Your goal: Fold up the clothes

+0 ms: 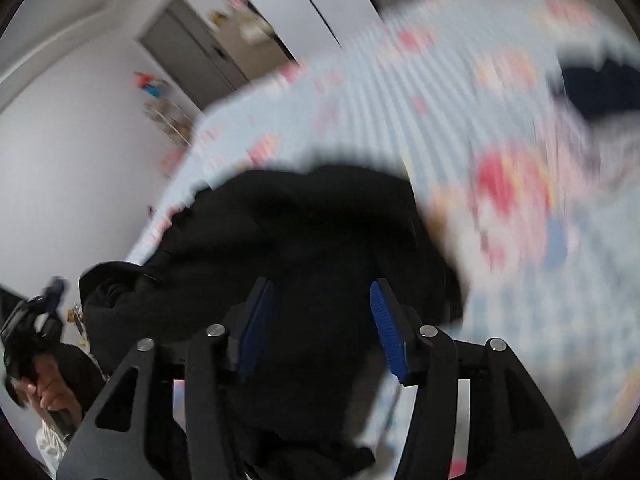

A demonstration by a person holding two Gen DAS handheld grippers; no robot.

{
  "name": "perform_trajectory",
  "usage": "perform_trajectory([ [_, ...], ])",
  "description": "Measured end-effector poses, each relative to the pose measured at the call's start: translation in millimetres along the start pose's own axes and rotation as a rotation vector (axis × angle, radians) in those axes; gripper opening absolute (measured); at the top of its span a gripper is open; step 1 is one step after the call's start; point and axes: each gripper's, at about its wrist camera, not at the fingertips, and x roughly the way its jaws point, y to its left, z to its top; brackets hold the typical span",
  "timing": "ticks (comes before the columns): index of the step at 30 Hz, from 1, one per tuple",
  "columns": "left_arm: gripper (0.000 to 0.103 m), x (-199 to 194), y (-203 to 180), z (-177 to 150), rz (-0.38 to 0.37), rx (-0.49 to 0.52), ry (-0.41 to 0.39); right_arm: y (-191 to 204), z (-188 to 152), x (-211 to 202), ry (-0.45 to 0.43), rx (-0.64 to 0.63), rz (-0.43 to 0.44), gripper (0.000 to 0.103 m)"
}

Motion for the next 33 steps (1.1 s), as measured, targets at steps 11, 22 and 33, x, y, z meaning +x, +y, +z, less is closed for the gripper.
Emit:
perform_trajectory([
  [11,0.049,76.3,25.3,-101.6,-0.118,-0.176,0.391,-57.8,-22.2,36.8,0.12,0.212,0.178,0.063],
  [22,0.074,90.8,42.3,-138.1,-0.228,-0.396,0.32,-31.7,-32.6,34.6,0.175,0.098,0.129,0.075],
  [33,0.054,46.6,81.2,-103.4,-0.07,-0.366,-0.018,-67.1,-11.5,19.3,0.044,0.23,-0.054,0.083],
])
